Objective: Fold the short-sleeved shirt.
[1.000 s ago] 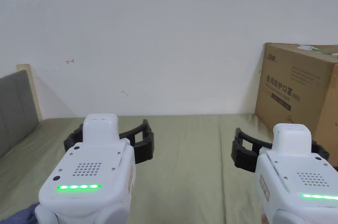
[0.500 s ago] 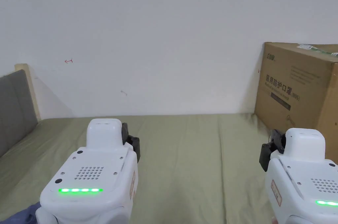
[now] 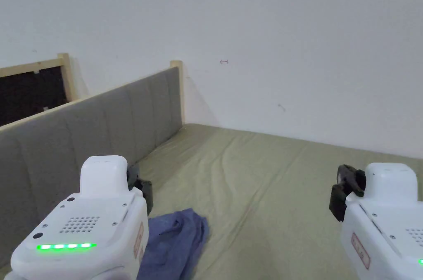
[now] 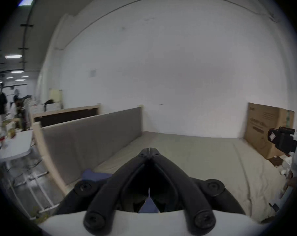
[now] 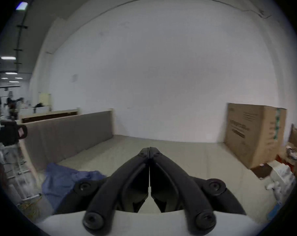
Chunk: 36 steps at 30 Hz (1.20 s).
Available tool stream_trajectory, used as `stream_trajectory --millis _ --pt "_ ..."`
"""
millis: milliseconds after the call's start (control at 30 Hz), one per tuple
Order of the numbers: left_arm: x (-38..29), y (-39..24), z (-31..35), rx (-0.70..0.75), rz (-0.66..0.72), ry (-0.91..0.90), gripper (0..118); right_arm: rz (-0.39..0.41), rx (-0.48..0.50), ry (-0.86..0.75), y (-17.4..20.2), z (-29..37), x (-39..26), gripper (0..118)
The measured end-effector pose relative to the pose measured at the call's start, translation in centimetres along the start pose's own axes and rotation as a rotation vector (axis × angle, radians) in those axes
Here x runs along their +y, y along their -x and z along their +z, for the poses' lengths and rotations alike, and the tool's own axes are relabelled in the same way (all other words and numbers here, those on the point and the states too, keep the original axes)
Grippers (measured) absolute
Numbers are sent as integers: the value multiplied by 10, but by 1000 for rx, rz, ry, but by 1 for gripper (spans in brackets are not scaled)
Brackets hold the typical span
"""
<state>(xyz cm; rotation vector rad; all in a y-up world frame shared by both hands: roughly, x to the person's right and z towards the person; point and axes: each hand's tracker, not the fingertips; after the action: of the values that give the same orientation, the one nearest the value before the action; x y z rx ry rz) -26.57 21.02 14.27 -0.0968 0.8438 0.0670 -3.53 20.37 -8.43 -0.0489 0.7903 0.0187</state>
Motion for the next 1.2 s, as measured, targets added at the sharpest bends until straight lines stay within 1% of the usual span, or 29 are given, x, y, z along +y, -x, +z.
stream_trajectory --millis 67,133,200,267,300,367,433,533,567,633,667,700,733,767,800,833,867,900,933,967,1100,1133,1200 --pt "-6 19 5 49 1 13 0 -4 48 16 20 -8 4 0" --pt "-13 33 9 58 8 22 0 -15 86 37 28 -12 4 0" --pt "-16 42 7 63 14 41 0 -27 108 58 30 -13 2 0" --pt "-18 50 0 57 37 101 0 -54 144 91 25 -14 -3 0" --pt "-17 54 -9 56 53 154 0 -55 153 106 21 -12 -4 0" --pt "-18 67 -39 -1 76 340 0 -31 144 133 16 -14 -10 0" --pt "-32 82 -88 -83 127 584 0 28 100 164 9 -17 -18 0" --pt "-69 100 -148 -138 178 811 0 35 97 207 -3 -23 -29 0" --pt "-83 103 -166 -122 170 887 0 35 96 225 -6 -24 -33 0" --pt "-110 106 -194 -93 159 979 0 33 88 260 -14 -28 -42 0" --pt "-121 105 -205 -57 134 996 0 38 82 274 -16 -31 -46 0" --pt "-133 105 -219 -39 122 1017 3 54 72 291 -19 -33 -51 0" --pt "-144 106 -233 -28 131 1049 14 81 61 311 -22 -36 -56 0" --pt "-154 106 -241 -36 159 1079 36 94 59 328 -24 -38 -59 0" --pt "-163 106 -250 -32 173 1109 82 99 62 340 -27 -40 -62 0" --pt "-172 105 -260 -24 184 1149 102 106 67 354 -29 -42 -66 0" --pt "-181 104 -267 -17 182 1171 108 118 69 365 -31 -44 -69 0" --pt "-186 103 -268 -20 195 1153 108 128 69 374 -32 -45 -72 0" --pt "-191 102 -273 -14 190 1146 112 135 66 386 -34 -48 -75 0" --pt "-197 100 -279 -10 187 1155 109 135 64 393 -35 -48 -76 0" --pt "-231 86 -293 -17 148 1211 110 99 69 432 -42 -54 -84 0" --pt "-246 82 -296 -14 126 1241 111 97 68 438 -43 -55 -86 0" --pt "-266 69 -294 -19 6 1208 118 95 62 451 -44 -58 -90 0"
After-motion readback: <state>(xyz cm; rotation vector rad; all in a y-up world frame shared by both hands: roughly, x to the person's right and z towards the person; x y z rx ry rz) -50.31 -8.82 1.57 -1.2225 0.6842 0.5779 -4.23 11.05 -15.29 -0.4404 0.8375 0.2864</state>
